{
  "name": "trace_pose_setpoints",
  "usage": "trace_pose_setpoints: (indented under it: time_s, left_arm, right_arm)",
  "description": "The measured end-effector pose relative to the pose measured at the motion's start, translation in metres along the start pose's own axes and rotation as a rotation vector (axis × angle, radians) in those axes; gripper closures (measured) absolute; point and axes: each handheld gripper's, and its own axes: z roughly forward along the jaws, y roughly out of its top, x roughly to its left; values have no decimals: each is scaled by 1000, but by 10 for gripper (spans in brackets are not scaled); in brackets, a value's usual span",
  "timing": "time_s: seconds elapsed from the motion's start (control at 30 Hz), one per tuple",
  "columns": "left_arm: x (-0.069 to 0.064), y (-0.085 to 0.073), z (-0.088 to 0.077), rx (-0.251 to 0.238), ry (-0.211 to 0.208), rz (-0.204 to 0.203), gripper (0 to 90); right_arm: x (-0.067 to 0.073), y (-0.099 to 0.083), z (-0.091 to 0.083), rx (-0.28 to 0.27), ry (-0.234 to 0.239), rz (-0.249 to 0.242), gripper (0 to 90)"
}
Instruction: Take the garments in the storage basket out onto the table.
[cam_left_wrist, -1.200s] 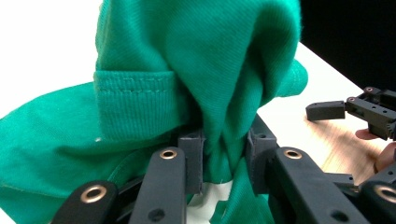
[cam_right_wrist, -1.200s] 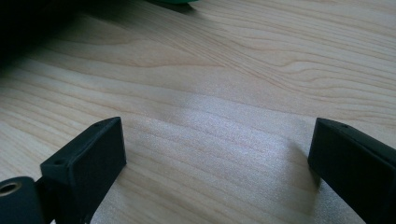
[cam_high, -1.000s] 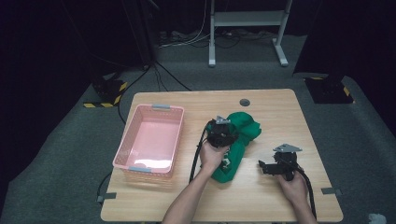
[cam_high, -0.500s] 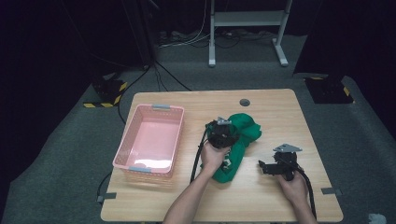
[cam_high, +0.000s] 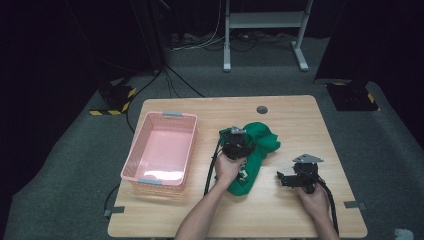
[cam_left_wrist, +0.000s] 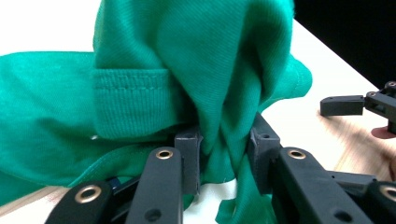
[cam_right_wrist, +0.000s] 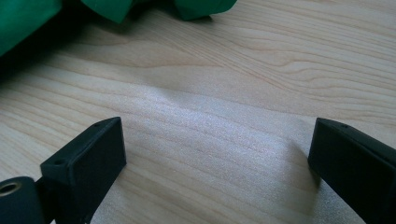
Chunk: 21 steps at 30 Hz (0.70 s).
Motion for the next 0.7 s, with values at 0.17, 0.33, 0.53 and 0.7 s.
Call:
trace_pose_setpoints:
  time_s: [0.17, 0.33, 0.53, 0.7]
  left_arm:
    - [1, -2, 3, 6, 11, 0, 706]
    - [2, -4, 6, 11, 22, 6, 700]
    - [3, -5, 9, 14, 31, 9, 690]
    - [5, -7, 11, 15, 42, 0, 679]
  right_arm:
    - [0, 0, 0, 0, 0, 1, 41]
    - [0, 0, 0, 0, -1, 1, 41]
    - [0, 0, 0, 0, -1, 1, 41]
    - [0, 0, 0, 0, -1, 2, 42]
